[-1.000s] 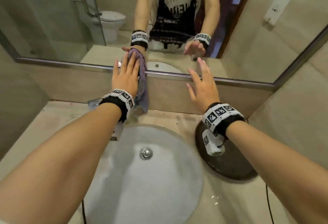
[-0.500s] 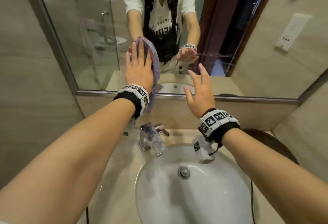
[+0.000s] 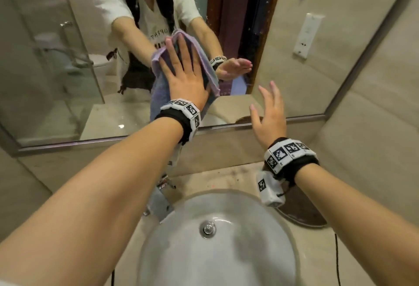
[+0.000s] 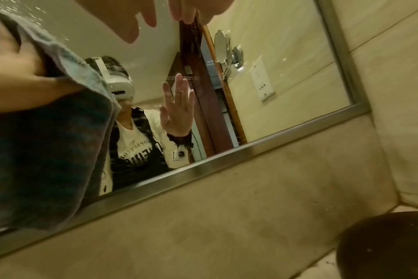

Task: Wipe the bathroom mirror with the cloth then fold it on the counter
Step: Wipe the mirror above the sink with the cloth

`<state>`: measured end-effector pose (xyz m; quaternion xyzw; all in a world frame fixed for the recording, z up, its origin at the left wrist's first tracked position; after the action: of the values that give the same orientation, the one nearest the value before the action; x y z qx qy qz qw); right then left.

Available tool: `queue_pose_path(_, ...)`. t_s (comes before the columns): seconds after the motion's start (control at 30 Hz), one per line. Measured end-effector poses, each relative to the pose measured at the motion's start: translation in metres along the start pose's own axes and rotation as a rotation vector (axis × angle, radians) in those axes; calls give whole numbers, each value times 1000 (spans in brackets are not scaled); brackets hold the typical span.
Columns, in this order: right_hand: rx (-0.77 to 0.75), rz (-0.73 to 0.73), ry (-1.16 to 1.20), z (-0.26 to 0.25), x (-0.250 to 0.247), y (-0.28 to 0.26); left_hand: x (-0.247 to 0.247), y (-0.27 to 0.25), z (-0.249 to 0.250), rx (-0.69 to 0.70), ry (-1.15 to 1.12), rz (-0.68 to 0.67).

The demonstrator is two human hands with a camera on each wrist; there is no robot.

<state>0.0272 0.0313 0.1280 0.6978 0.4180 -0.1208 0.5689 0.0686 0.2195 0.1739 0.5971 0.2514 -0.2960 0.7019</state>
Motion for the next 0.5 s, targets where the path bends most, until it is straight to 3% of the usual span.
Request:
queue_pose_path(0.1,19,9,-13,31,-4,1,19,3,35,81,7,22)
queue_pose_path(0.3,17,5,-29,89,-6,16,57,2,90,348,-6,-59)
queue_pose_path(0.5,38,28,-10,133,-5,23,92,0,140,608,152,7)
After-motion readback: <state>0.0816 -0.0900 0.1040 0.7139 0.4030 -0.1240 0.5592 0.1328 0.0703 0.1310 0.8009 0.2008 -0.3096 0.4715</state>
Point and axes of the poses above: each hand's wrist, its own y-axis towards the middle knuckle, its own x-axis out of the palm, z = x × y, the point moved 1 cm from there along y, towards the middle knuckle, and after that the axes turned 9 degrees about -y, right-handed, at the moved point
